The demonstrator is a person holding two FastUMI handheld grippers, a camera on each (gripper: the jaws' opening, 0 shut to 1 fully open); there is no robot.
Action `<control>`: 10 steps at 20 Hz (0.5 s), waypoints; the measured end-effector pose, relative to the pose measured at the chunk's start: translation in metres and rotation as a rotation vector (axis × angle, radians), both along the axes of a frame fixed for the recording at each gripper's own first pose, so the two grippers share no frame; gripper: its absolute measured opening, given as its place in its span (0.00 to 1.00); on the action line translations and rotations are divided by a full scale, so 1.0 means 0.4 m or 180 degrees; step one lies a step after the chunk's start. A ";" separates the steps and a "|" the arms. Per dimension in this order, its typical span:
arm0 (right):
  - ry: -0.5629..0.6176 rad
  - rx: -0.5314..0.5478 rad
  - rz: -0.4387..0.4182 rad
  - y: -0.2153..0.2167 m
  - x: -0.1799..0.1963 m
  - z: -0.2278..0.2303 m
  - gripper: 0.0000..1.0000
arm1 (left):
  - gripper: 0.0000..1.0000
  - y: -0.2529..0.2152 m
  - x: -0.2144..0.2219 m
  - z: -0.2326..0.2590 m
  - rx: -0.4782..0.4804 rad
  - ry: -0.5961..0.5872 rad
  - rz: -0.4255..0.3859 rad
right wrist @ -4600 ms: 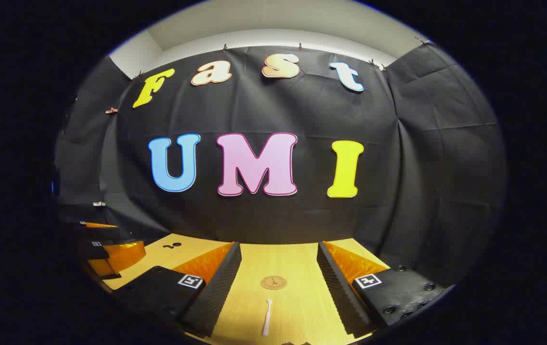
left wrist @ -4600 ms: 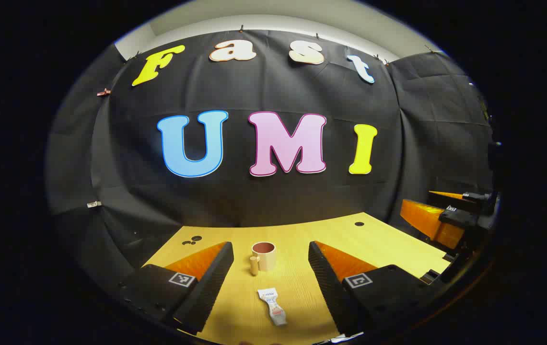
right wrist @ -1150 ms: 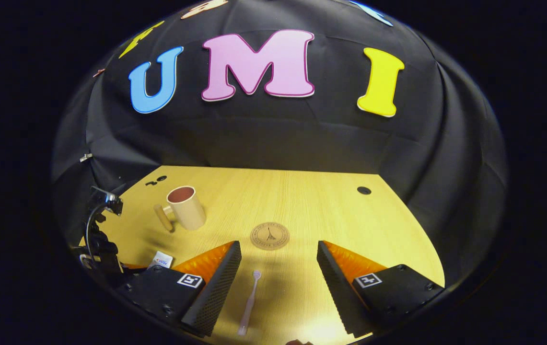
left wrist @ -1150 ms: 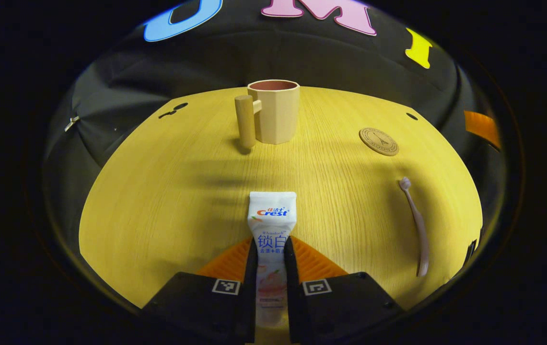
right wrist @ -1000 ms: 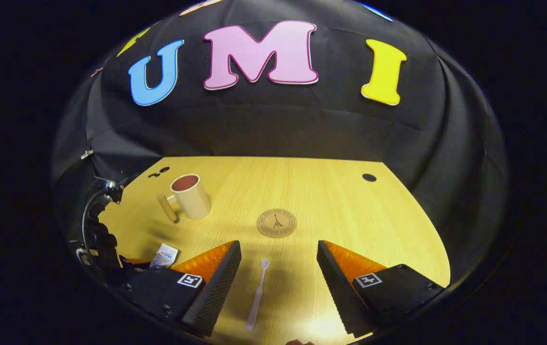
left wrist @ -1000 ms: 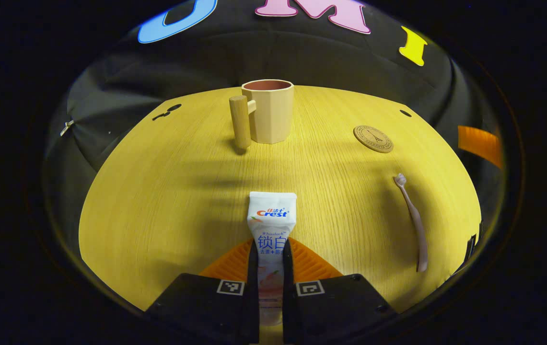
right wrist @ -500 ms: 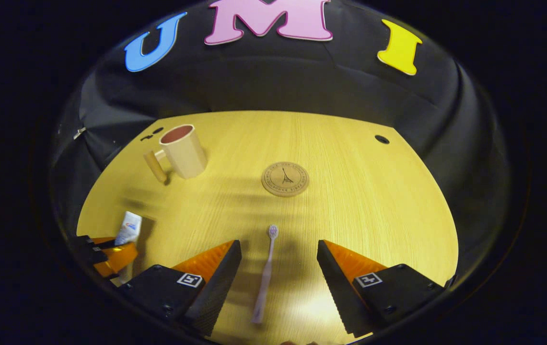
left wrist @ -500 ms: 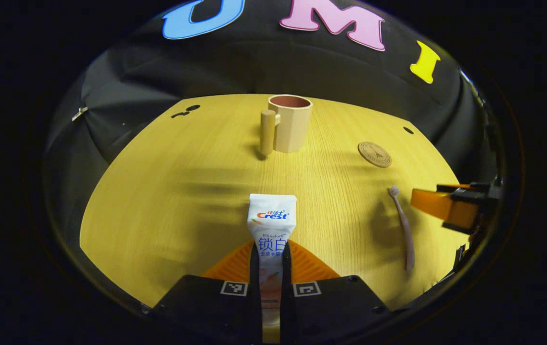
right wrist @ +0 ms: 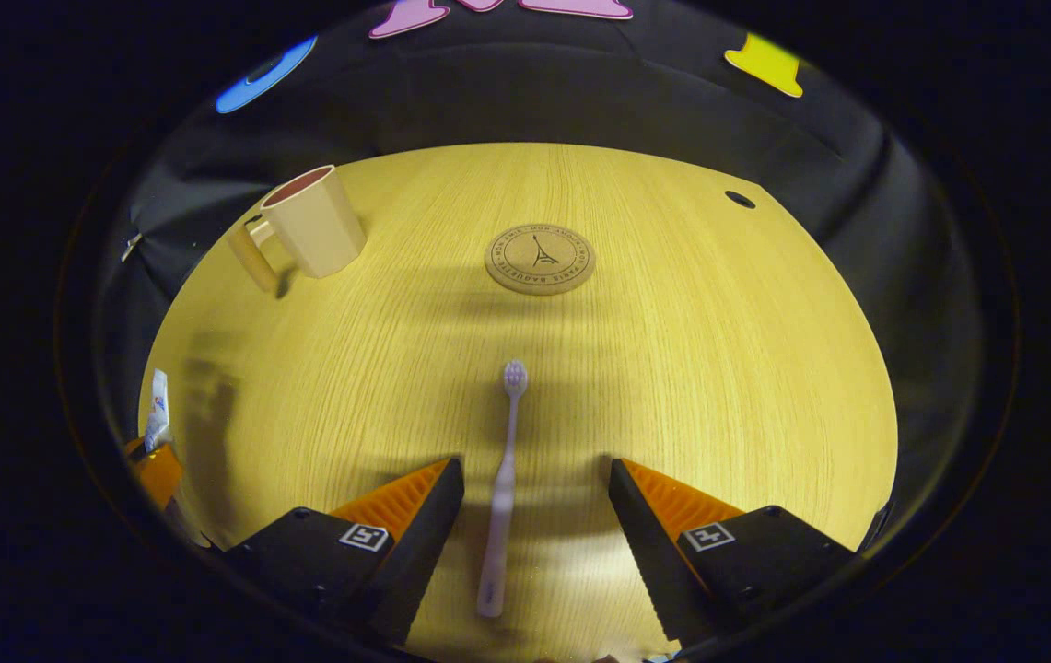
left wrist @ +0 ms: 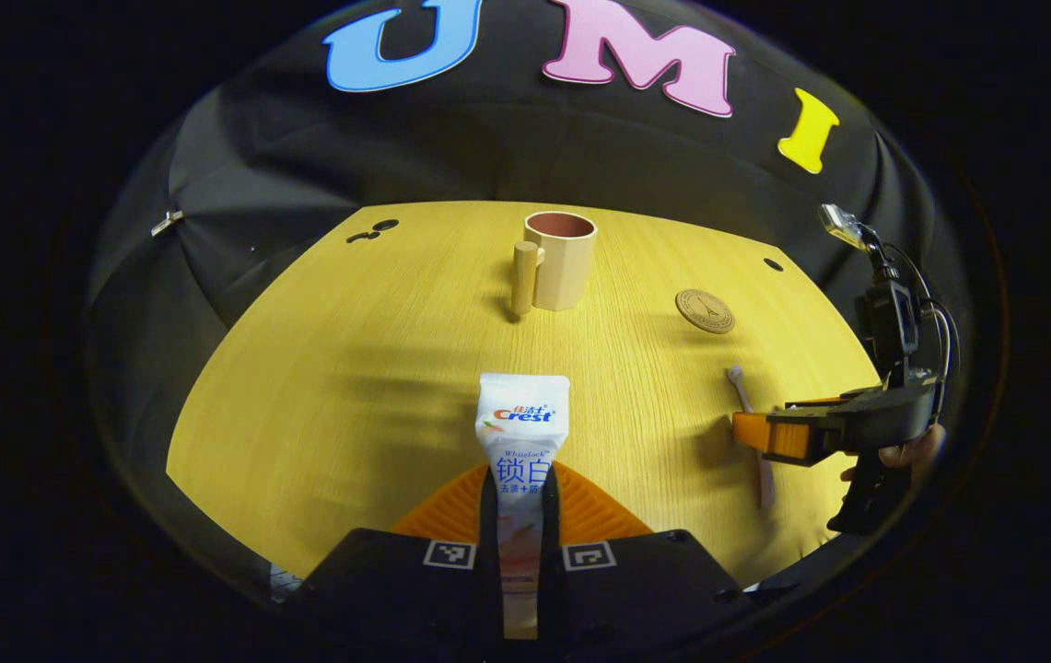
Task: Put the toothbrush and toothpaste on the desktop into the cup, then pick up the cup and place it on the coaster on the desktop.
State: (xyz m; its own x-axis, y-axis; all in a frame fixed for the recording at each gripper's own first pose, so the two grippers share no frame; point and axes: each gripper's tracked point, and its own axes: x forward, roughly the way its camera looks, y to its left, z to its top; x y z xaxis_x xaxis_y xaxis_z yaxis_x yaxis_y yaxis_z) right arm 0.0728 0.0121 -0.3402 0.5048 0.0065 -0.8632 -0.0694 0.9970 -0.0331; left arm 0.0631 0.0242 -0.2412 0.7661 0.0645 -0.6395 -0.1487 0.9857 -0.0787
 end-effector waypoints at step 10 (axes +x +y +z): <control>0.0217 0.0038 -0.0060 0.027 -0.006 -0.009 0.29 | 0.20 -0.047 -0.003 0.016 -0.0012 -0.0010 -0.0178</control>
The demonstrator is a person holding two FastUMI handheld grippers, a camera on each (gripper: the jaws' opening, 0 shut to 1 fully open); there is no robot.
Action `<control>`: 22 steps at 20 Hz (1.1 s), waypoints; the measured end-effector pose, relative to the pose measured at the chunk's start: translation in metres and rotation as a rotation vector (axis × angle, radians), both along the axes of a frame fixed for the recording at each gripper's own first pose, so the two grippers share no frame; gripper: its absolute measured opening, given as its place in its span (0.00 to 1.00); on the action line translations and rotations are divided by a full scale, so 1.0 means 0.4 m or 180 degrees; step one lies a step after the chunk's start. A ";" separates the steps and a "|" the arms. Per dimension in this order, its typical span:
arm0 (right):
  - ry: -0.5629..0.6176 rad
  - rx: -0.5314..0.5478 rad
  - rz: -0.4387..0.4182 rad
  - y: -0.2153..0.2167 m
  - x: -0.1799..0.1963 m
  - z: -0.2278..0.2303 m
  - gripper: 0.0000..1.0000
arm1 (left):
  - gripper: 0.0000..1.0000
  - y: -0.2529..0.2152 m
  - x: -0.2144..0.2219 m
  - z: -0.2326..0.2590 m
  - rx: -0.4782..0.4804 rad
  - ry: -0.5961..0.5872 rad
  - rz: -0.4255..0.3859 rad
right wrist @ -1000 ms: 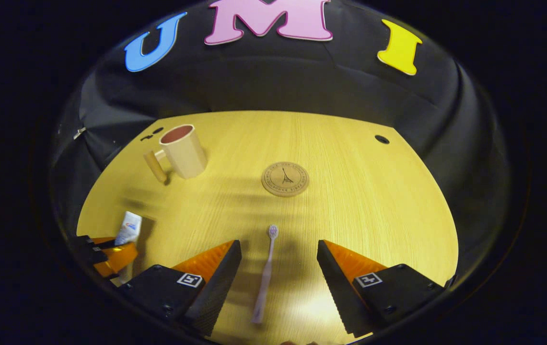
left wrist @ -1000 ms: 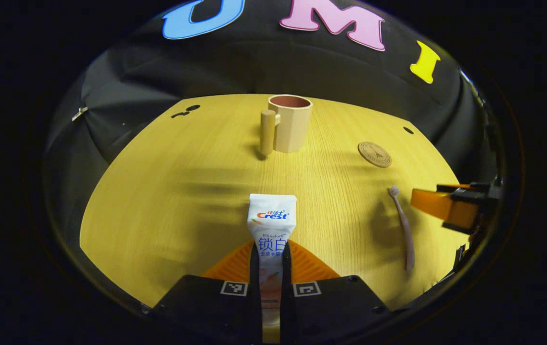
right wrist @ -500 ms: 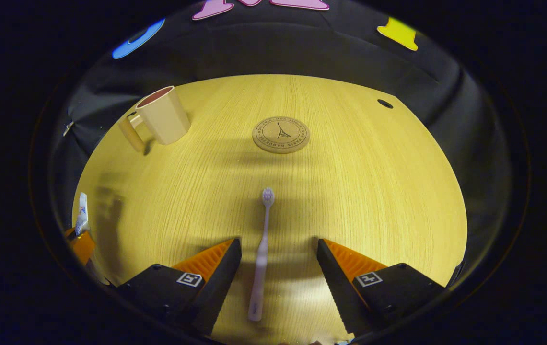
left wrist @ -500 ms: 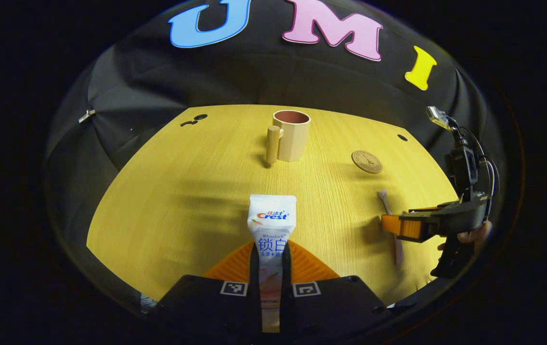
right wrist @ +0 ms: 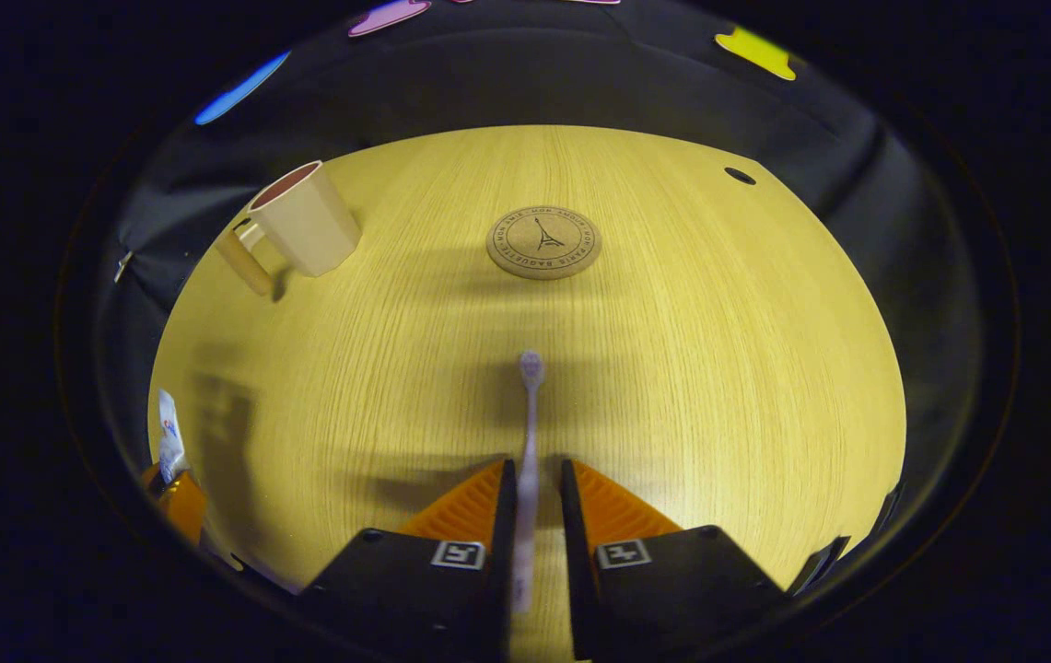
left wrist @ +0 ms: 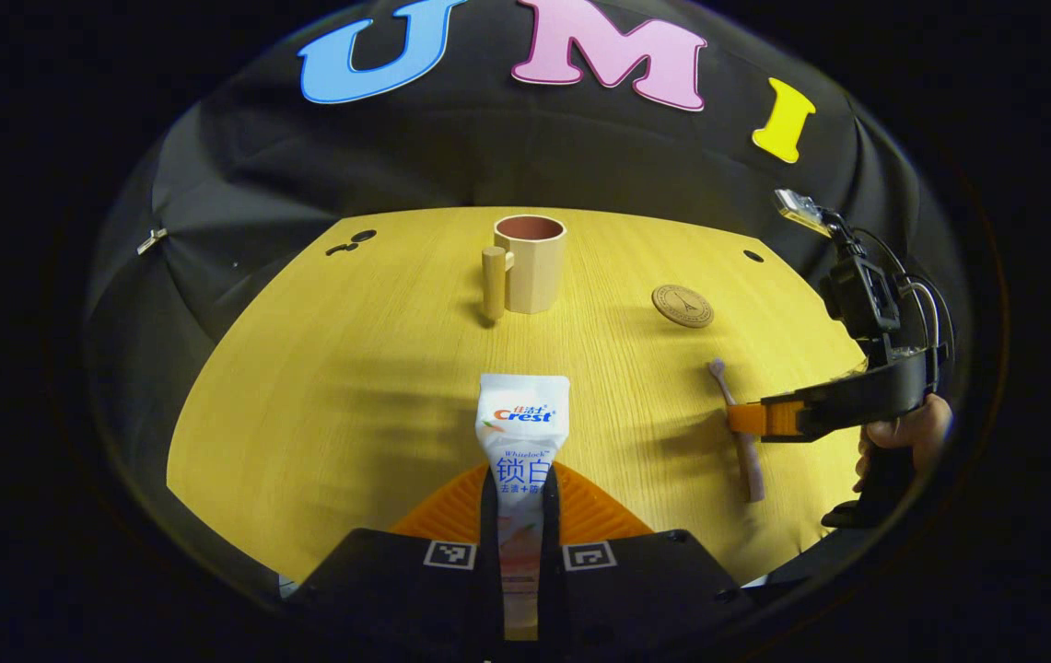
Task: Put the toothbrush and toothpaste on the desktop into the cup, then pick up the cup and place it on the coaster on the desktop.
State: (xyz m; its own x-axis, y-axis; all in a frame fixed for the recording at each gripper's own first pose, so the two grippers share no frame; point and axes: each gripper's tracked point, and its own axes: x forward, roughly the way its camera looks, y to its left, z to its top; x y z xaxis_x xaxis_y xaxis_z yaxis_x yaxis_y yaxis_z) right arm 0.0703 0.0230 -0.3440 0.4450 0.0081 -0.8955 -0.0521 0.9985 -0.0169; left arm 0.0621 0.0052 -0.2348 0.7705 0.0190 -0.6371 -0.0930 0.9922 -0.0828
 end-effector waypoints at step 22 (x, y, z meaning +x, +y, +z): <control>-0.0192 0.0608 0.0464 -0.037 0.021 0.111 0.07 | 0.19 0.055 0.173 0.216 -0.0222 -0.0678 0.0093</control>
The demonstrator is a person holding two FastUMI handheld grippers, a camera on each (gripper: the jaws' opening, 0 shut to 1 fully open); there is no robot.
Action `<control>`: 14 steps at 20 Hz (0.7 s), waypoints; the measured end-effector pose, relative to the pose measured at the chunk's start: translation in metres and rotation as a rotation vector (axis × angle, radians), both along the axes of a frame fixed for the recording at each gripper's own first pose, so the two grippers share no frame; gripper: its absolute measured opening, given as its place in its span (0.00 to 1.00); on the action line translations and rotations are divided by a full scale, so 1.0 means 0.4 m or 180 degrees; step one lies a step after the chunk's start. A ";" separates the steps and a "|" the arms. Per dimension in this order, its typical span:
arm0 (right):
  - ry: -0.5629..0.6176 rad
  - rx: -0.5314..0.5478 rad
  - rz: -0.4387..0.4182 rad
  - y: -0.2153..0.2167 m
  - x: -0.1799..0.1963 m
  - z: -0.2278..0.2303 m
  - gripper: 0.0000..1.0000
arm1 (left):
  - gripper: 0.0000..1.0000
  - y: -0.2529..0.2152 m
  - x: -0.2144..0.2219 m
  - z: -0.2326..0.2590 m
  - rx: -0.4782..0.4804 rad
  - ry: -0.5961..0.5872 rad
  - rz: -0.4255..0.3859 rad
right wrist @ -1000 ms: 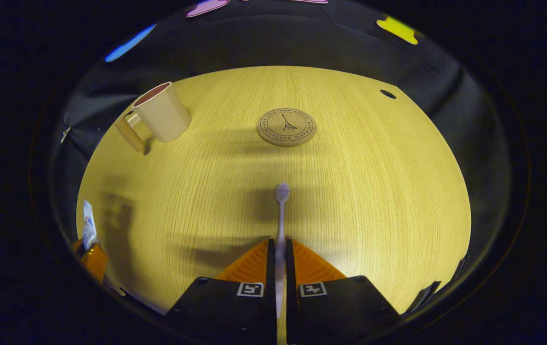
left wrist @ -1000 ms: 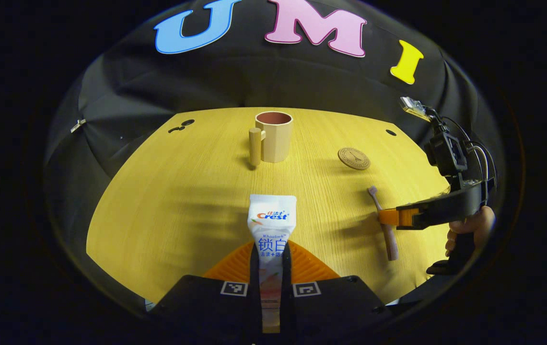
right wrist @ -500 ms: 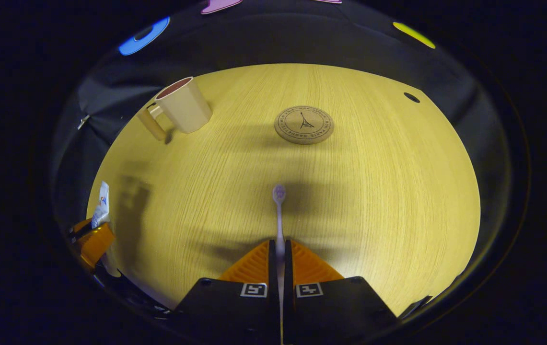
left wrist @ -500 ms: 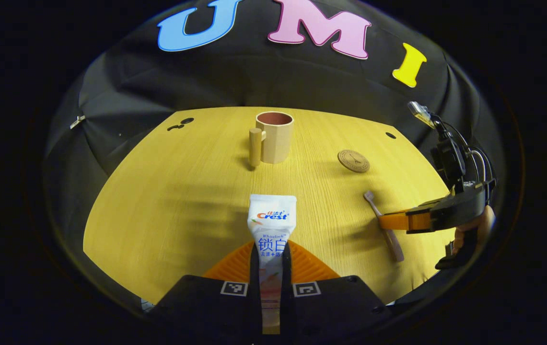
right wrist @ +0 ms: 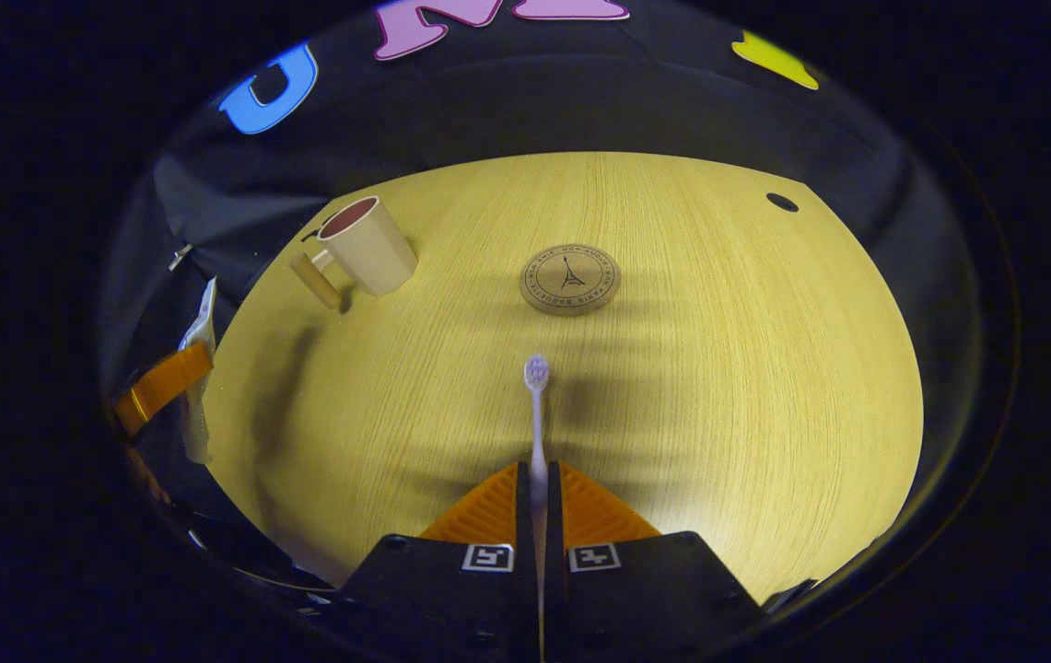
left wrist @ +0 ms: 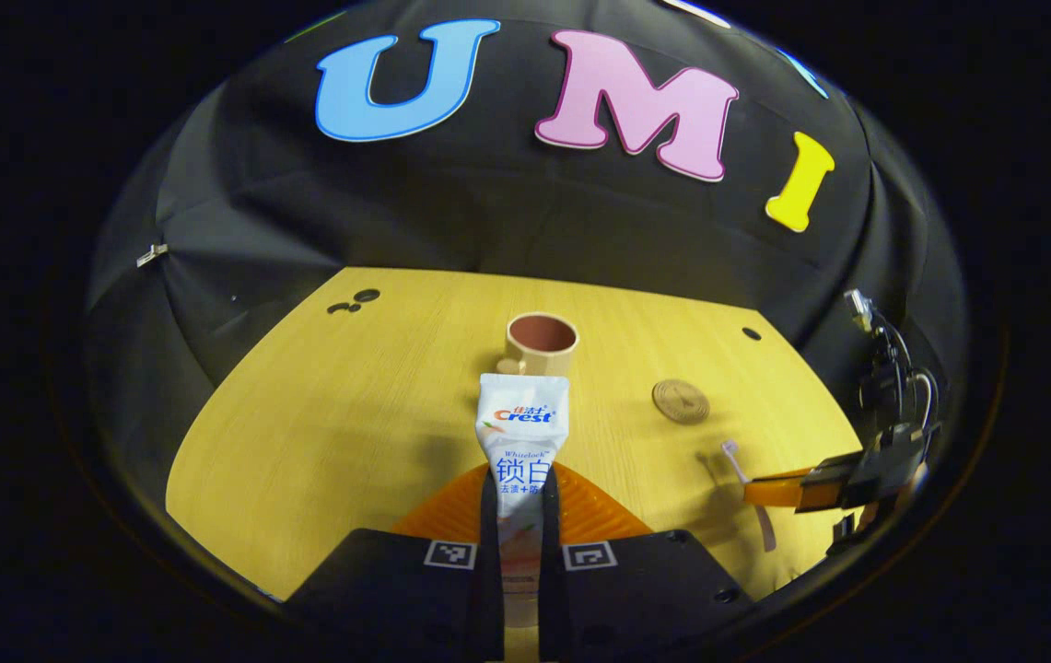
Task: Put the toothbrush and toothpaste on the desktop into the cup, then pick up the cup and place it on the coaster on the desktop.
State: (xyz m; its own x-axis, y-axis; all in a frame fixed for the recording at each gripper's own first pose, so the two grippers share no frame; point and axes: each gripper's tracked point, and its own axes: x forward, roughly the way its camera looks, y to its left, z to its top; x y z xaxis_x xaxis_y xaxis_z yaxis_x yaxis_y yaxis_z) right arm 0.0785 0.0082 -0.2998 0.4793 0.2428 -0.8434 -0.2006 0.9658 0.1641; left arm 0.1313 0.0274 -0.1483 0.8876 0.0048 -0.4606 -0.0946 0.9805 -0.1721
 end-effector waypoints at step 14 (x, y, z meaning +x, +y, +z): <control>-0.0249 0.0322 0.0030 -0.039 0.115 0.111 0.07 | 0.19 0.041 0.401 0.307 -0.0002 -0.1114 0.0391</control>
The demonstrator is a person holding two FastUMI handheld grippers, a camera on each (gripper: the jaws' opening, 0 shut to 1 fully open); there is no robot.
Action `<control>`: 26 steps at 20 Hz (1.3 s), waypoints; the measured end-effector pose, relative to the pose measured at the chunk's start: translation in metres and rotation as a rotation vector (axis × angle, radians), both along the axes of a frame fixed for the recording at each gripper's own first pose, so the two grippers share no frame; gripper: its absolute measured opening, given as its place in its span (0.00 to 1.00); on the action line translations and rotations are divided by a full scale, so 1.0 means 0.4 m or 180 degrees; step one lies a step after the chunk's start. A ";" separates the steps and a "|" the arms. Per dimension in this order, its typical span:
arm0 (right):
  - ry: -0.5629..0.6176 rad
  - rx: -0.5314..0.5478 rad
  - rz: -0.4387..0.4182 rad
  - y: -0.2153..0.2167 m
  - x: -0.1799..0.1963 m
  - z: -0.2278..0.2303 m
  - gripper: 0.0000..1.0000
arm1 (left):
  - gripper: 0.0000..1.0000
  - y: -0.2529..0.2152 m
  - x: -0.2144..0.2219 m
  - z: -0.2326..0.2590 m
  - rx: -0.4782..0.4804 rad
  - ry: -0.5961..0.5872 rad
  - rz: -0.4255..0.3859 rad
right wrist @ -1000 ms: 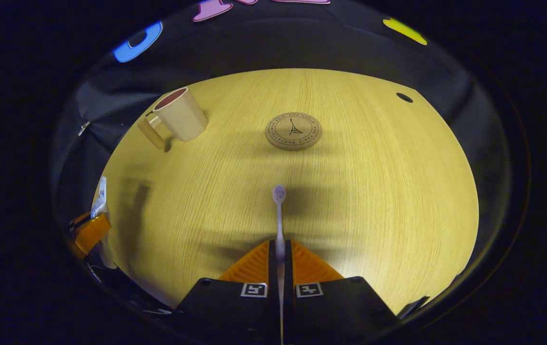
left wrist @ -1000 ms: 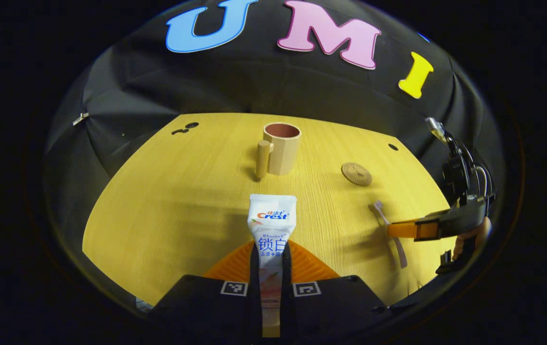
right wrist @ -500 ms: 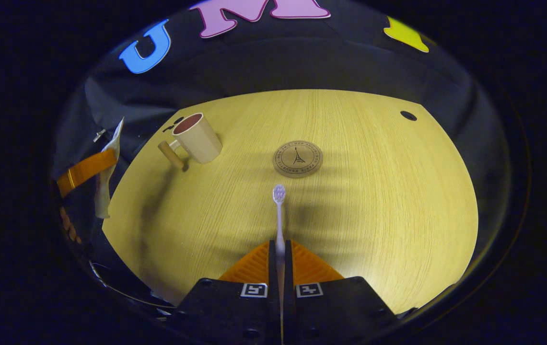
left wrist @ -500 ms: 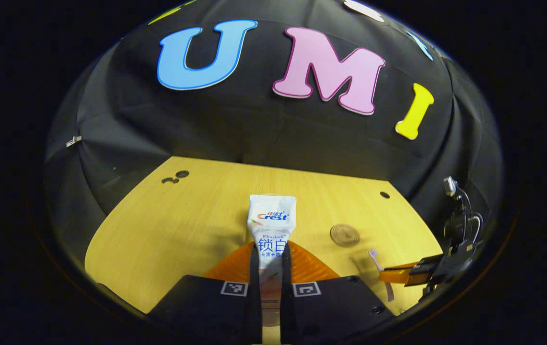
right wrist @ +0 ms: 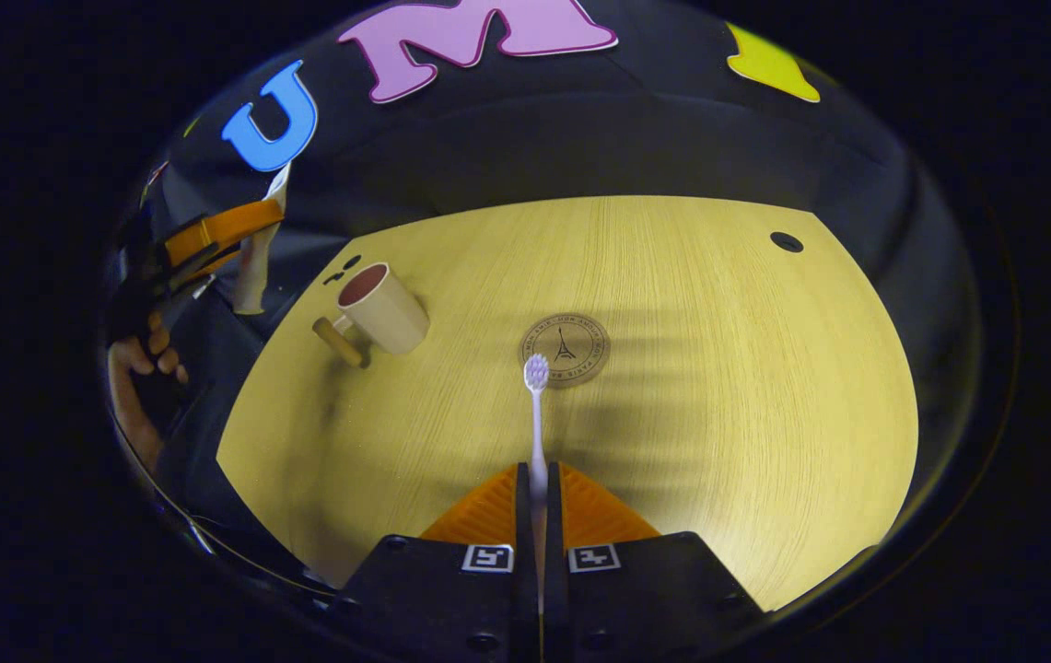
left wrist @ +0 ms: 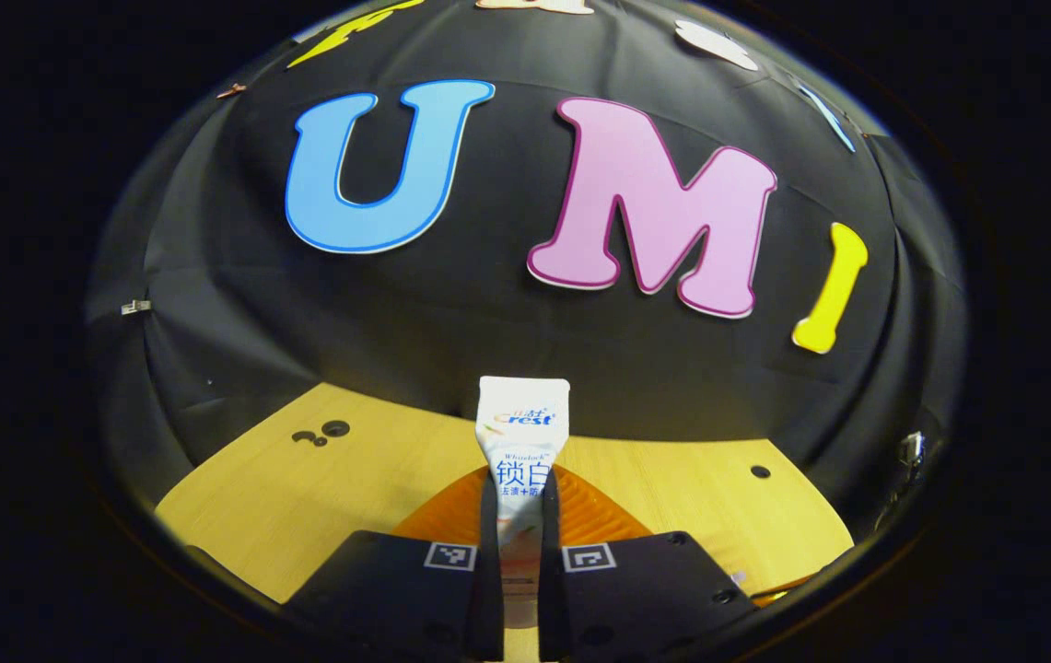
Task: Put the toothbrush and toothpaste on the desktop into the cup, then pick up the cup and place it on the coaster on the desktop.
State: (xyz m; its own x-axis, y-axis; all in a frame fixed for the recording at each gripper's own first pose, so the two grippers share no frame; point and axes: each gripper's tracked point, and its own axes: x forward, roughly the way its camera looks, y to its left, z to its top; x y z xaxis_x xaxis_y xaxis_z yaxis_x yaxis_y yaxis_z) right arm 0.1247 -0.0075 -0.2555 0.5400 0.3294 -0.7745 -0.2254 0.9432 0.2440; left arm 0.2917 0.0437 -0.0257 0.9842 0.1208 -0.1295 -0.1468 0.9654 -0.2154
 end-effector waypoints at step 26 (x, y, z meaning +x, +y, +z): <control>-0.0210 0.0164 0.0138 0.045 0.091 0.006 0.07 | 0.61 0.048 0.112 -0.230 -0.0126 0.0099 0.0233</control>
